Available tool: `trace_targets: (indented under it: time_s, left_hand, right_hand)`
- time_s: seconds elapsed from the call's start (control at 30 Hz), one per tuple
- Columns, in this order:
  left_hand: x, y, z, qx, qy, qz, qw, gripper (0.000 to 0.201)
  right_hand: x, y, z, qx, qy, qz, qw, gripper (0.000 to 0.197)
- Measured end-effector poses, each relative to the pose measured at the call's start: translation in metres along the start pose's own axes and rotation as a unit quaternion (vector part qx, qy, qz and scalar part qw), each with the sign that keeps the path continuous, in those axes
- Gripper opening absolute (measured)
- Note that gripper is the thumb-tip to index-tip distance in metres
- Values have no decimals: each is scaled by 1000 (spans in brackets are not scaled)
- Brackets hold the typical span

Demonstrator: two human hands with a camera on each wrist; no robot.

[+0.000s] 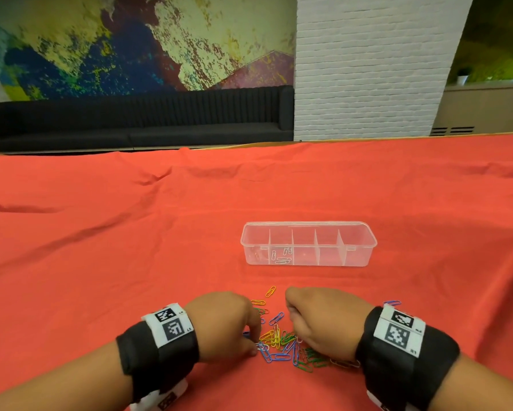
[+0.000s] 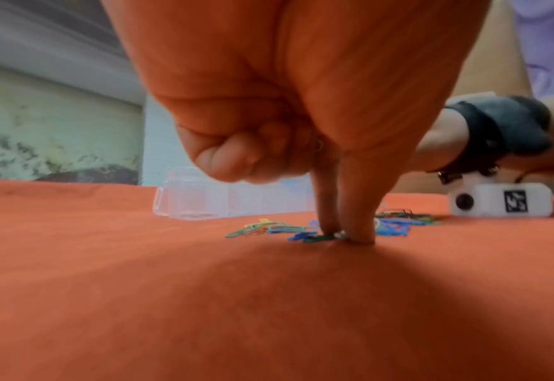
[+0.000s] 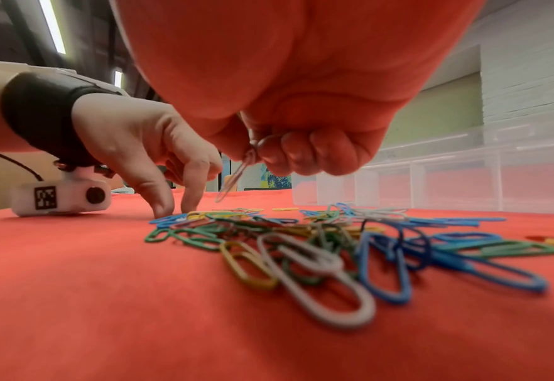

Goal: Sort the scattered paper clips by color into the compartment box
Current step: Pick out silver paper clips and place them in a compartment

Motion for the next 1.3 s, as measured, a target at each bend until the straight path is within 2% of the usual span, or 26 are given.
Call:
trace_targets:
  time_s: [0.17, 0.23, 0.3, 0.37, 0.4, 0.43, 0.5, 0.53, 0.57, 0.6, 0.67, 0.73, 0.8, 0.9, 1.07, 1.1, 1.13, 1.2, 1.3]
  left_hand:
    - [-5, 4, 5, 51, -60, 38, 996, 26]
    - [-6, 10, 0, 41, -65, 39, 996, 25]
    - [-5, 17, -11, -19, -32, 37, 999, 23]
    - [-2, 24, -20, -143, 14, -8, 990, 19]
    - [-1, 27, -22, -225, 36, -42, 973, 18]
    - [1, 30, -23, -300, 53, -65, 950, 18]
    - [4, 38, -20, -408, 82, -78, 906, 20]
    - [6, 40, -17, -445, 92, -76, 888, 22]
    - [8, 41, -14, -475, 101, -70, 871, 26]
    - [11, 41, -11, -508, 105, -64, 852, 32]
    - [16, 40, -4, -610, 106, -82, 781, 39]
    - [24, 41, 1, -683, 104, -103, 716, 33]
    - [32, 40, 5, -711, 113, -111, 685, 23]
    - [38, 41, 14, -735, 110, -134, 656, 11]
    - [47, 32, 19, -777, 126, -149, 599, 11]
    - [49, 31, 20, -778, 135, -148, 596, 14]
    - [51, 29, 20, -767, 139, -147, 610, 14]
    - [54, 28, 23, -722, 134, -147, 662, 18]
    - [58, 33, 28, -662, 110, -133, 729, 30]
  right_hand:
    - [-2, 6, 3, -28, -5, 19, 999, 16]
    - [-2, 13, 5, -32, -6, 37, 999, 15]
    - [-1, 23, 12, 15, -12, 59, 998, 14]
    - [1, 33, 21, 134, -46, 91, 986, 17]
    - [2, 37, 27, 223, -80, 105, 966, 19]
    - [3, 39, 32, 329, -119, 117, 929, 19]
    - [3, 41, 34, 534, -166, 132, 819, 15]
    - [3, 42, 34, 604, -171, 142, 765, 12]
    - [3, 44, 33, 647, -172, 150, 728, 10]
    - [4, 46, 33, 670, -170, 155, 706, 8]
    - [5, 46, 32, 690, -167, 163, 686, 6]
    - [7, 45, 33, 697, -173, 179, 672, 7]
    - [8, 41, 36, 695, -186, 201, 665, 13]
    - [11, 37, 40, 687, -191, 227, 664, 23]
    - [18, 33, 40, 686, -206, 257, 649, 10]
    - [19, 33, 41, 683, -211, 264, 647, 8]
    - [21, 33, 42, 674, -217, 271, 652, 7]
    - [24, 32, 46, 648, -230, 280, 670, 9]
    - [29, 29, 47, 647, -242, 264, 674, 9]
Point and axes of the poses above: each hand's wrist, its own x-axis towards the middle knuckle, its own y-axis out of the back of the hand, z = x × y, the point moved 2 cm from there along x, towards the middle knuckle, and after that the axes turned 11 degrees about y, right-handed, at the moved point
